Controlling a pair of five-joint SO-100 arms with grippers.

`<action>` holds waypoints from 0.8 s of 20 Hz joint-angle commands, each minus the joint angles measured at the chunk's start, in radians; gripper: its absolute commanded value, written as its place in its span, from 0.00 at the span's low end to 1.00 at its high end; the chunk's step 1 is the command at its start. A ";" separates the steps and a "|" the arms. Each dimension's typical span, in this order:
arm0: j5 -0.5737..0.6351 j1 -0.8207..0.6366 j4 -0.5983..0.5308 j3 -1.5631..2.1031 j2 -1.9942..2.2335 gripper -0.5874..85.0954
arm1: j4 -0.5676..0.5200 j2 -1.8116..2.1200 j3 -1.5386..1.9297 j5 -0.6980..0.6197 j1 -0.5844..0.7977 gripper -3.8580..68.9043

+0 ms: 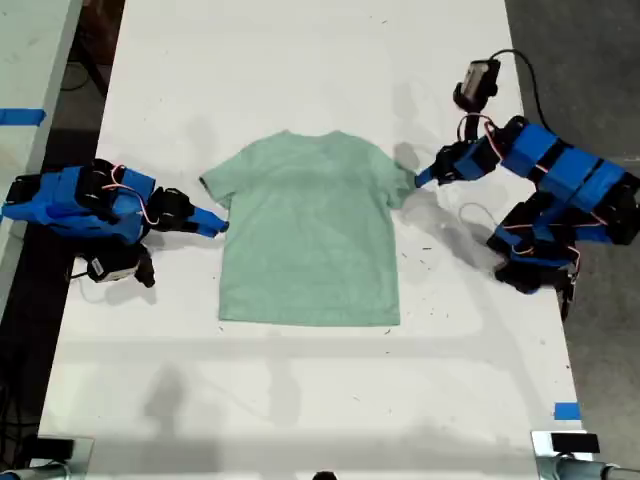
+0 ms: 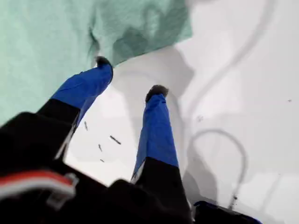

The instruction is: Fold t shirt

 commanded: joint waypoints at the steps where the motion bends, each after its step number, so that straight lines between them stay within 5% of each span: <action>1: 0.003 0.009 0.002 0.011 0.008 0.14 | -0.124 -0.241 -0.127 -0.074 0.060 0.31; 7: 0.003 0.009 0.002 0.011 0.008 0.14 | -0.249 -0.641 -0.311 -0.100 0.040 0.31; 8: 0.003 0.009 0.002 0.011 0.008 0.14 | -0.244 -0.678 -0.324 -0.098 0.037 0.22; 9: 0.003 0.009 0.002 0.011 0.008 0.14 | -0.225 -0.699 -0.327 -0.084 0.041 0.04; 13: 0.003 0.009 0.002 0.011 0.008 0.14 | -0.126 -0.591 -0.356 -0.077 0.060 0.04; 16: 0.003 0.009 0.002 0.011 0.008 0.14 | 0.014 -0.621 -0.706 -0.078 -0.089 0.04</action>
